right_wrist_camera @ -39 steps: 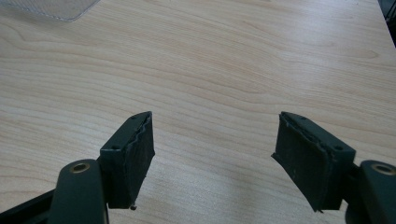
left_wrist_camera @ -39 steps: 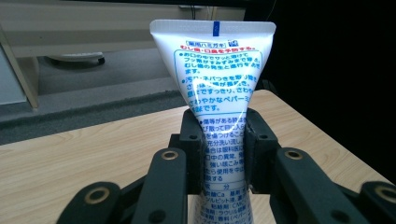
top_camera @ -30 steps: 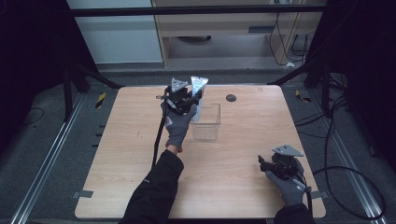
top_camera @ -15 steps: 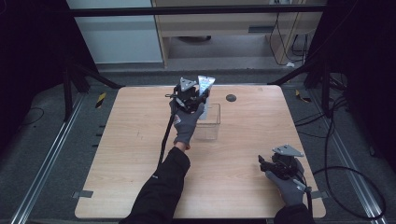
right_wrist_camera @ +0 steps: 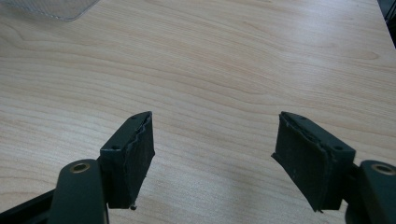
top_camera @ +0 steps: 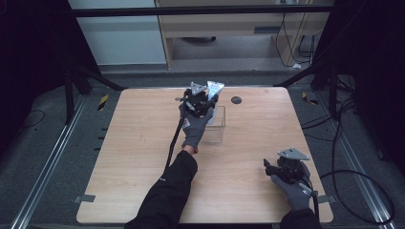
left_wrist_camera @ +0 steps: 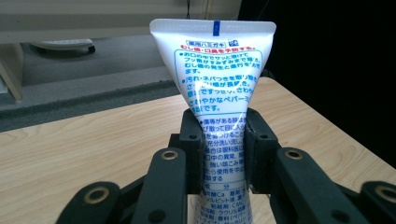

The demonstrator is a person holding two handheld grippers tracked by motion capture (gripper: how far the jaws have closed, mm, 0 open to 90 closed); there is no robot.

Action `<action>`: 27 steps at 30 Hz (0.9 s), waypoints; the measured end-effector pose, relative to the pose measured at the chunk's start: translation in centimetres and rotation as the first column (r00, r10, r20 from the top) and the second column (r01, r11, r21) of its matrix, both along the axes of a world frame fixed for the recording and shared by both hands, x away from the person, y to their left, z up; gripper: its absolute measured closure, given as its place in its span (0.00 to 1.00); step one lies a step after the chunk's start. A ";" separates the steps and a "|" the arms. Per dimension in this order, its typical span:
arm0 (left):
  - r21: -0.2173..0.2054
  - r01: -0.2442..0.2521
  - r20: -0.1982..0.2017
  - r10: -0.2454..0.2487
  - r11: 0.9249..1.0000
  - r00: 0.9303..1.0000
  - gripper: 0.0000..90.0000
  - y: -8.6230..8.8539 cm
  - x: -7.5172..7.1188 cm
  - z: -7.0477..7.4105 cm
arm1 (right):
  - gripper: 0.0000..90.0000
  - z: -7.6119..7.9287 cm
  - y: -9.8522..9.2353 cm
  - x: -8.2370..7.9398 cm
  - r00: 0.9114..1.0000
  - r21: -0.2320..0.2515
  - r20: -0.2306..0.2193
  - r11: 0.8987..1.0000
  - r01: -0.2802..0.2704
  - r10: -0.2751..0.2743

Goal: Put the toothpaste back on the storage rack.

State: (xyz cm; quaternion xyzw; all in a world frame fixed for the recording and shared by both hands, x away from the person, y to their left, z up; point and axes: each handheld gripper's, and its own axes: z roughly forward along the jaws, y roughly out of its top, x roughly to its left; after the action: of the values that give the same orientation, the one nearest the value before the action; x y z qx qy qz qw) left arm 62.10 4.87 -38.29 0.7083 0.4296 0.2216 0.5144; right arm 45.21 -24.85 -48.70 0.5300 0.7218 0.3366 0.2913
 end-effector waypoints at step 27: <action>0.057 0.034 -0.003 -0.033 0.998 0.999 0.80 -0.9 -0.2 -3.0 | 0.31 0.0 0.2 0.0 1.000 -0.001 0.004 1.000 -0.007 0.007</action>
State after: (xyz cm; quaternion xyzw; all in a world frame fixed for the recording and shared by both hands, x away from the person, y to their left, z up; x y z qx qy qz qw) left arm 61.87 4.01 -41.29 0.7300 0.4118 0.2242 0.4972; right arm 45.21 -24.65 -48.69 0.5264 0.7234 0.3383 0.2919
